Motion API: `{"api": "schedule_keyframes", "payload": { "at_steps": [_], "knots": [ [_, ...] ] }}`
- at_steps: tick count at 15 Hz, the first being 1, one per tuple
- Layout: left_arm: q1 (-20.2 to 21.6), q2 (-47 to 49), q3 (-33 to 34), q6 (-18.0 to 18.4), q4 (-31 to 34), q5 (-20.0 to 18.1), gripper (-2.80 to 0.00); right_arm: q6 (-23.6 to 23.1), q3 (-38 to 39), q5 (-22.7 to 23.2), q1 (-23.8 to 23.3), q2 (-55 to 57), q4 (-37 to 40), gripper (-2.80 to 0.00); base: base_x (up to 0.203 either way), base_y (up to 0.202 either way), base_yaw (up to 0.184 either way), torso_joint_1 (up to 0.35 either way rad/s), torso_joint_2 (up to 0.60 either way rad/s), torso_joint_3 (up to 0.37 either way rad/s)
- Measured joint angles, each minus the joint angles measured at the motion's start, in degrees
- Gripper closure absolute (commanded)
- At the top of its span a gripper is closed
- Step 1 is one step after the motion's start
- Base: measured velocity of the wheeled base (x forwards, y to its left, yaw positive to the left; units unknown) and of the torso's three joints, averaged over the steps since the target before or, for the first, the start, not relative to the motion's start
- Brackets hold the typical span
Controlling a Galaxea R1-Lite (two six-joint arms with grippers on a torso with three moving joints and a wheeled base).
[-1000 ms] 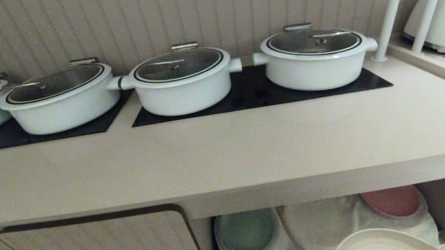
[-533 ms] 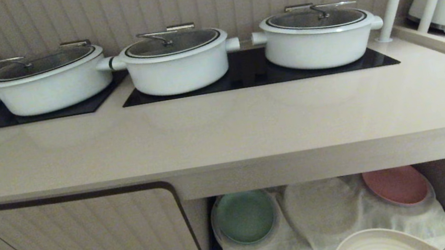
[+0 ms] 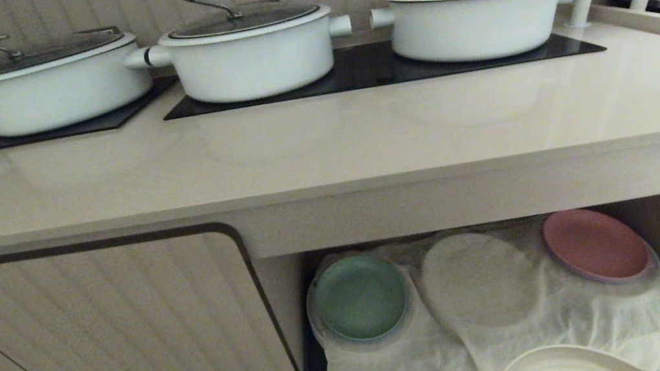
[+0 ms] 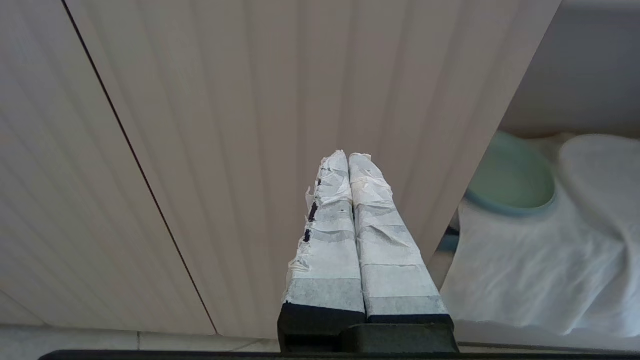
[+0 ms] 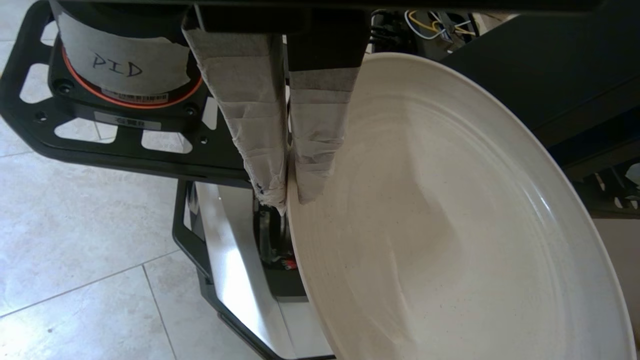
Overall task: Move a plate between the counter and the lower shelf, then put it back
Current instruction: Put the plate in the cupboard
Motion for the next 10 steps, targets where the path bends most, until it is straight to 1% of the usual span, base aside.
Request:
{"api": "schedule_keyframes", "payload": {
  "at_steps": [5,10],
  "knots": [
    [0.0,0.0,0.0,0.0,0.0,0.0,0.00,0.0,0.1,0.0,0.0,0.1,0.0,0.00,0.000,0.000,0.000,-0.177,0.48,0.295],
    [0.0,0.0,0.0,0.0,-0.1,0.0,0.00,0.0,0.1,0.0,0.0,0.1,-0.1,0.00,0.000,0.000,0.000,-0.142,0.45,0.309]
  ]
}}
